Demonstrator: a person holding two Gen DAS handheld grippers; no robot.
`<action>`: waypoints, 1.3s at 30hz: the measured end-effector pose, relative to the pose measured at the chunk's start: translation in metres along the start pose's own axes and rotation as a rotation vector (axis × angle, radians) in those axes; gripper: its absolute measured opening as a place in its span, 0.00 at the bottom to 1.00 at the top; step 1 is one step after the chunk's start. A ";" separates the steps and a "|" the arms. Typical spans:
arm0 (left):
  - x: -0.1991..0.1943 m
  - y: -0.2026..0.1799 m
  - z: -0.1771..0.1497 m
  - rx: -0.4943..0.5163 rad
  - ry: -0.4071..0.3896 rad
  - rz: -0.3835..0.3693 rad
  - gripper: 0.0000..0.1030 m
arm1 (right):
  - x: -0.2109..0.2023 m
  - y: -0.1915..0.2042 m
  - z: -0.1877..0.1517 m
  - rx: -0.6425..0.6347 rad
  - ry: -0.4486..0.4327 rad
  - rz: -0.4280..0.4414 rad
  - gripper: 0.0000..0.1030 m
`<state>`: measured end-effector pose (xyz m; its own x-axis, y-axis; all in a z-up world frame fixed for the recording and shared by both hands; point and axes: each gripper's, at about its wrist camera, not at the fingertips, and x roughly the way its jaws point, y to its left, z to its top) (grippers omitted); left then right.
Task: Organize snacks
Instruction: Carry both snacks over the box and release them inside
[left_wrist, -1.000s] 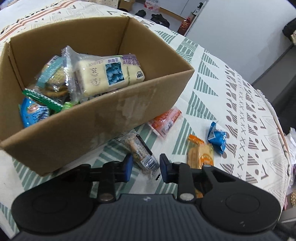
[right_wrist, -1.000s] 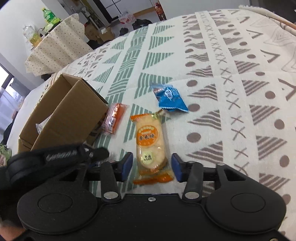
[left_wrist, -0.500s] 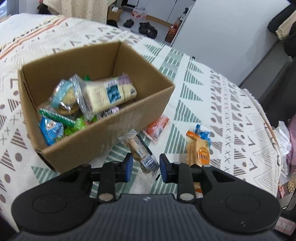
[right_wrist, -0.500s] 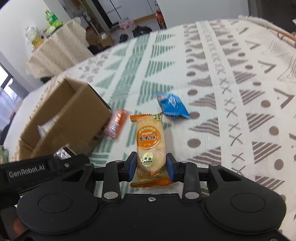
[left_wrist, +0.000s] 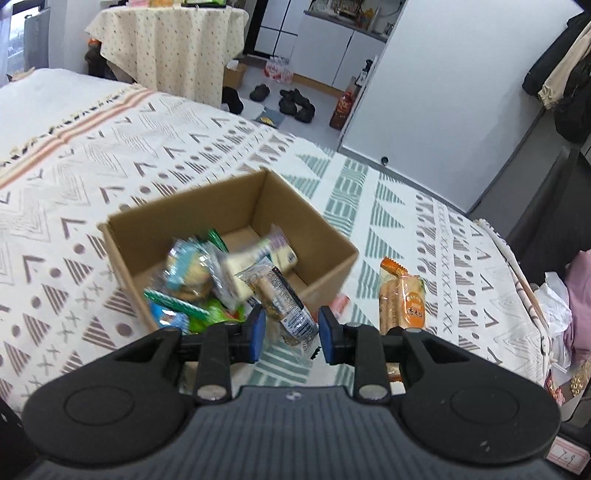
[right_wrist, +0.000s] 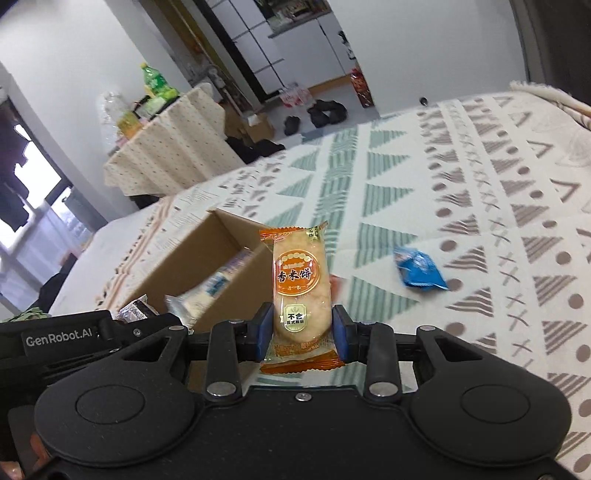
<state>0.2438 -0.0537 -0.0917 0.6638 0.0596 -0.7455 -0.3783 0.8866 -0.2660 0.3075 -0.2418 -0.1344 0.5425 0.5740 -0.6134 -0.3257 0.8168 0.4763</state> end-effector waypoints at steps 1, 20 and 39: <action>-0.002 0.003 0.003 -0.002 -0.005 0.002 0.29 | 0.000 0.004 0.001 -0.006 -0.005 0.006 0.33; -0.005 0.063 0.032 -0.041 -0.023 0.039 0.29 | 0.013 0.052 0.012 -0.030 -0.073 0.029 0.33; 0.036 0.089 0.044 -0.064 0.062 0.063 0.43 | 0.050 0.058 0.012 0.011 -0.050 -0.008 0.55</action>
<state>0.2626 0.0476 -0.1147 0.5966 0.0843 -0.7981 -0.4603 0.8506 -0.2542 0.3249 -0.1667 -0.1295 0.5835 0.5635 -0.5848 -0.3127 0.8205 0.4786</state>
